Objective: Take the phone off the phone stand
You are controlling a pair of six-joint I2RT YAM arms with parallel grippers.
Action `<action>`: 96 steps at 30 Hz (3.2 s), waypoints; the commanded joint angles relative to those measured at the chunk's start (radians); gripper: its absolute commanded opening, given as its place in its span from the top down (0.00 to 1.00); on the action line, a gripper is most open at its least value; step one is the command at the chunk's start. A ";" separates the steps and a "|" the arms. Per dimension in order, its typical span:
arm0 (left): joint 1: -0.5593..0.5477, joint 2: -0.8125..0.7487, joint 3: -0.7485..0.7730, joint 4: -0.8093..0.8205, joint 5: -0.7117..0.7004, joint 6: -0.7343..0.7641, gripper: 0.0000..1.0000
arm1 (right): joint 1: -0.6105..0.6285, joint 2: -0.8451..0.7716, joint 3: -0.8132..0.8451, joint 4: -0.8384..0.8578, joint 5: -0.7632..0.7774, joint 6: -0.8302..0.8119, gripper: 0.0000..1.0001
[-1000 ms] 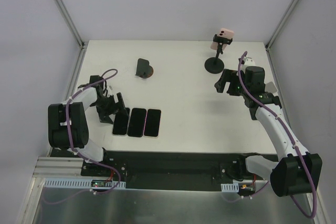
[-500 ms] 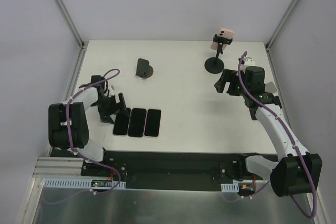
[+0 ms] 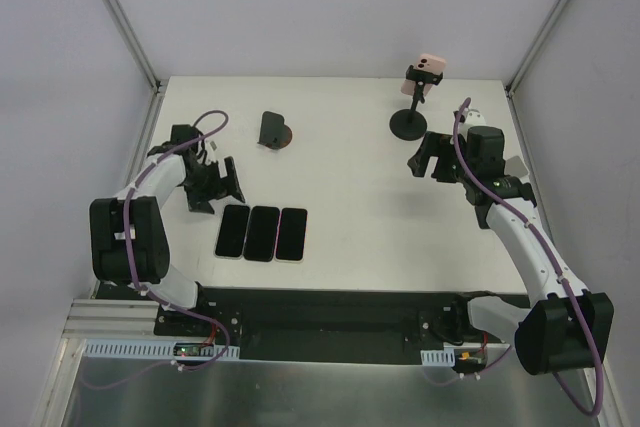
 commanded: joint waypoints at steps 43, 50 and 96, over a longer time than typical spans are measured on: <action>-0.084 0.573 0.454 0.584 0.093 -0.727 0.62 | -0.001 -0.217 -0.029 -0.079 0.093 0.005 0.04; -0.083 0.569 0.434 0.610 0.121 -0.748 0.82 | 0.000 -0.191 -0.024 -0.058 0.091 0.008 0.04; -0.273 0.378 0.286 0.667 0.399 -0.802 1.00 | 0.318 0.314 0.129 0.446 -0.219 0.074 0.04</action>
